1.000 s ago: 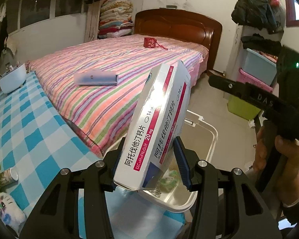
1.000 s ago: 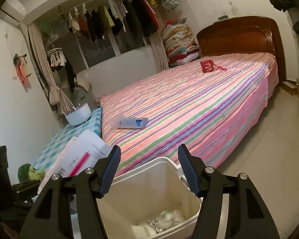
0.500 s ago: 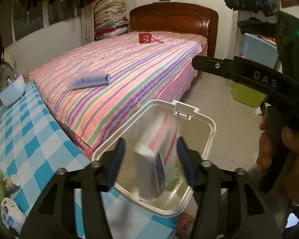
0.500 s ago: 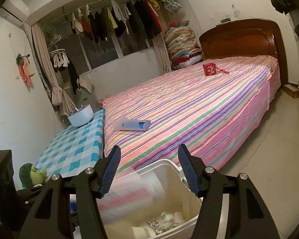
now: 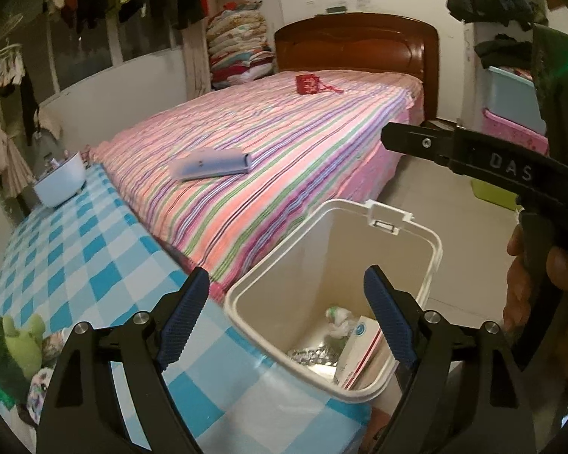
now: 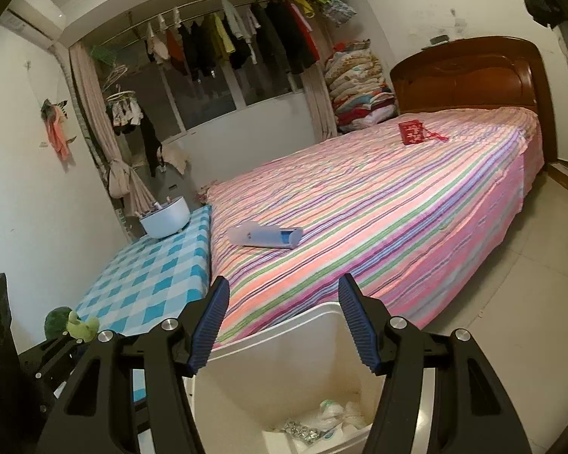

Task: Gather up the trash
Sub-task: 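Return to the table and grasp the yellow wrapper with the left tool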

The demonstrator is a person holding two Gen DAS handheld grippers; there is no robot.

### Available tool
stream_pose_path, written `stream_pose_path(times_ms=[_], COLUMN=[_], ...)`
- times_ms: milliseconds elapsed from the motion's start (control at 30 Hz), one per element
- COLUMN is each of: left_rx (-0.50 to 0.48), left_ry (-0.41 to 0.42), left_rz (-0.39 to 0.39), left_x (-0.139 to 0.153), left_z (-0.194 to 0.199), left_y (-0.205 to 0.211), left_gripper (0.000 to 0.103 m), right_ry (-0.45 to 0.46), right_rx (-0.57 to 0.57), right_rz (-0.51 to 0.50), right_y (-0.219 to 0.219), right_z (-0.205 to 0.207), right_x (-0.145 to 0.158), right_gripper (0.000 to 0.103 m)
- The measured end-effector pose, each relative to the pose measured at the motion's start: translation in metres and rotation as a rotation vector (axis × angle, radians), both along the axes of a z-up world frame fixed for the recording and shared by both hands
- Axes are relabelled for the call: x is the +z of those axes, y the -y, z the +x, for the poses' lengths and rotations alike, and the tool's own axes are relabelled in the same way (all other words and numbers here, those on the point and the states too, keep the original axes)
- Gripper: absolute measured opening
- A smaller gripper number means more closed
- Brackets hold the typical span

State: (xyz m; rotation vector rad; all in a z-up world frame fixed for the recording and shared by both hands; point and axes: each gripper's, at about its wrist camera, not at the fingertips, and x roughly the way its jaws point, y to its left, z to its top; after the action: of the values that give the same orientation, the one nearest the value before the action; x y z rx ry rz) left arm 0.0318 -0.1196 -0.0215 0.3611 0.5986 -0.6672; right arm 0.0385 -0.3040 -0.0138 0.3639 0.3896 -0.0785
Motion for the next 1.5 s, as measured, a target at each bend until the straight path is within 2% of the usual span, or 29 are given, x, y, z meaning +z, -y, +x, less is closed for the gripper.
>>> stream_pose_path(times_ms=[233,400,567,800,933,1067,1267,1367,1400,1467,1500], left_rx=[0.108,0.231,0.392,0.658,0.754,0.792,0.820,0.836,0.844,0.838,0.832], left_ry=[-0.025,-0.047,-0.071,-0.039,-0.029,-0.071,-0.178,-0.197,-0.203,-0.233,-0.258], left_rz=[-0.020,-0.036,-0.068,-0.028,-0.008,0.008,-0.031,-0.064,-0.064,-0.067,-0.072], left_x=[0.003,0.009,0.014,0.007,0.002,-0.010,-0.033,-0.038,-0.039,-0.044,-0.048], left_z=[0.008,0.011,0.006,-0.023,-0.039,-0.049,-0.049,-0.046,-0.045,-0.041,-0.038], left_y=[-0.037,-0.078,-0.128,-0.202,-0.234,-0.251,-0.275,-0.284,-0.286,-0.288,-0.289], left_gripper=[0.083,0.083,0.083,0.083,0.083,0.083,0.083,0.081,0.079,0.060,0.055], right_ry=[-0.005,-0.008,-0.014,-0.019,-0.037,-0.058,-0.067,-0.072,-0.072,-0.071,-0.071], right_rx=[0.065,0.128,0.202,0.309,0.365,0.416,0.479,0.501,0.508,0.522,0.526], right_rz=[-0.012,-0.010,-0.022,-0.044,-0.063,-0.075,-0.094,-0.090,-0.090,-0.092,-0.091], right_y=[-0.023,-0.043,-0.073,-0.120,-0.148,-0.172,-0.202,-0.212,-0.215,-0.220,-0.221], right_z=[0.011,0.022,0.033,0.047,0.057,0.065,0.069,0.071,0.072,0.072,0.073], right_x=[0.001,0.001,0.000,-0.001,-0.005,-0.010,-0.016,-0.018,-0.018,-0.018,-0.019], right_gripper=[0.058,0.058,0.058,0.058,0.058,0.058,0.058,0.058,0.058,0.058,0.058])
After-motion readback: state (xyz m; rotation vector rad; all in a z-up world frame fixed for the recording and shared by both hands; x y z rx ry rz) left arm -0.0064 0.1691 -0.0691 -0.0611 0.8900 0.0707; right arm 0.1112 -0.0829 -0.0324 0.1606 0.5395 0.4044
